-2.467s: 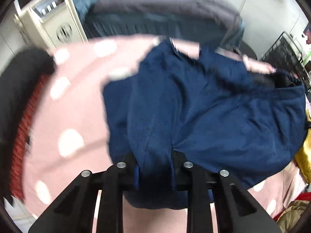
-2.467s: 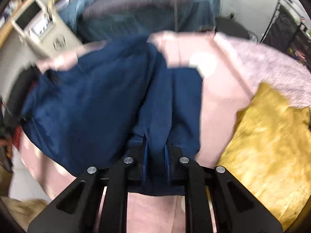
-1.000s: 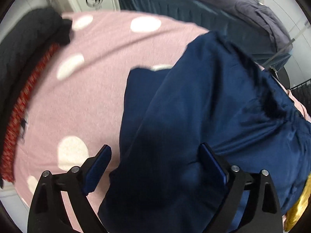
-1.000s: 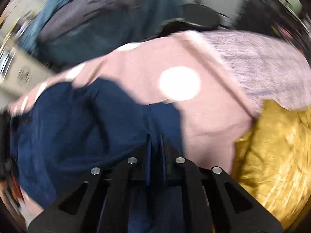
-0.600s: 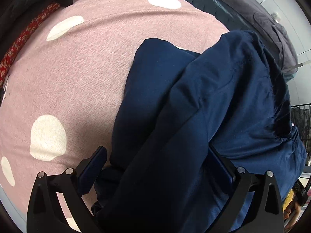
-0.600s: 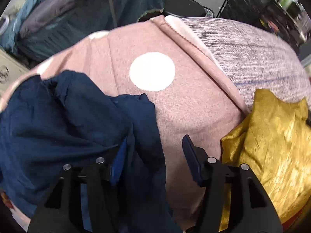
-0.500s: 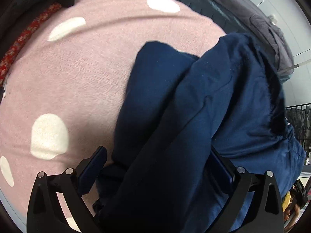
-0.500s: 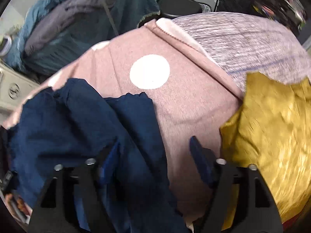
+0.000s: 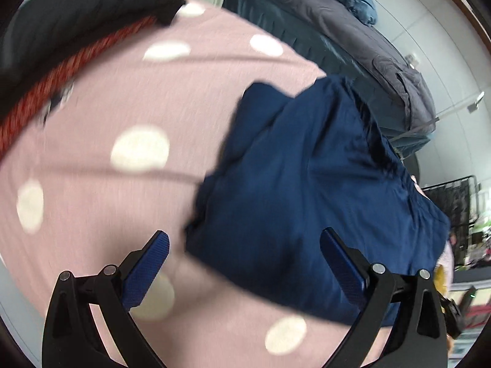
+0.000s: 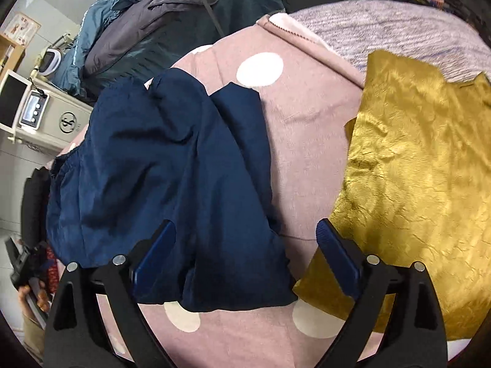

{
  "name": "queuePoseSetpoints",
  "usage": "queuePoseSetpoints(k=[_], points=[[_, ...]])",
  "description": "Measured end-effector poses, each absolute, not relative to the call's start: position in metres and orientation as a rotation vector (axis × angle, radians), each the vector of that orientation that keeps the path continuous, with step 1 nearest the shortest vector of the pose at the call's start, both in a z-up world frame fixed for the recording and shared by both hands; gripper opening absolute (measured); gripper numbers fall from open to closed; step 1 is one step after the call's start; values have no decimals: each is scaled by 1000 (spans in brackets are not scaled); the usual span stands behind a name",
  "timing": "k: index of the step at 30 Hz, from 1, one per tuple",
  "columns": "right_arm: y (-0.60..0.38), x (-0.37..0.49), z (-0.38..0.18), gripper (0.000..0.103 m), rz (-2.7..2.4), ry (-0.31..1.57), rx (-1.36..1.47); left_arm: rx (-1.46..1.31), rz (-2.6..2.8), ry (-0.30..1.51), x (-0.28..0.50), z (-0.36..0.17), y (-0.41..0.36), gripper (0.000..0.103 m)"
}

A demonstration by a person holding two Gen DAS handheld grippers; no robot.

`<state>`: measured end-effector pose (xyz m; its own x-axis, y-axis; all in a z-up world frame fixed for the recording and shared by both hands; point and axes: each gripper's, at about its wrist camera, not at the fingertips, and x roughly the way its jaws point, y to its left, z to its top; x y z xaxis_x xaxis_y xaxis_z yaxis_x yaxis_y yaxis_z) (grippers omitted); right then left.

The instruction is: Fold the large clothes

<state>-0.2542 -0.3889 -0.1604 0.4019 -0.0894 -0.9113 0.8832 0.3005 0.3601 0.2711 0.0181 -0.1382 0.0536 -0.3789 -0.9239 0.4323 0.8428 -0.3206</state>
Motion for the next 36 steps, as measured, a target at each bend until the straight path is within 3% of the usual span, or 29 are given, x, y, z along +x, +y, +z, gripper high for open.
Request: queuePoseSetpoints(k=[8,21,29,36], points=[[-439,-242,-210,92,-627,928,1233,7,-594,1426,232,-140,58,97],[-438,-177,-254,92,-572,1049,1119,37,-556,1434,215,-137,62,97],[-430,-173,-254,93,-579,1058,1049,460,-545,1181,206,-108,2,97],[-428,-155,-257,97,-646,1127,1029,597,-645,1110,202,-114,-30,97]])
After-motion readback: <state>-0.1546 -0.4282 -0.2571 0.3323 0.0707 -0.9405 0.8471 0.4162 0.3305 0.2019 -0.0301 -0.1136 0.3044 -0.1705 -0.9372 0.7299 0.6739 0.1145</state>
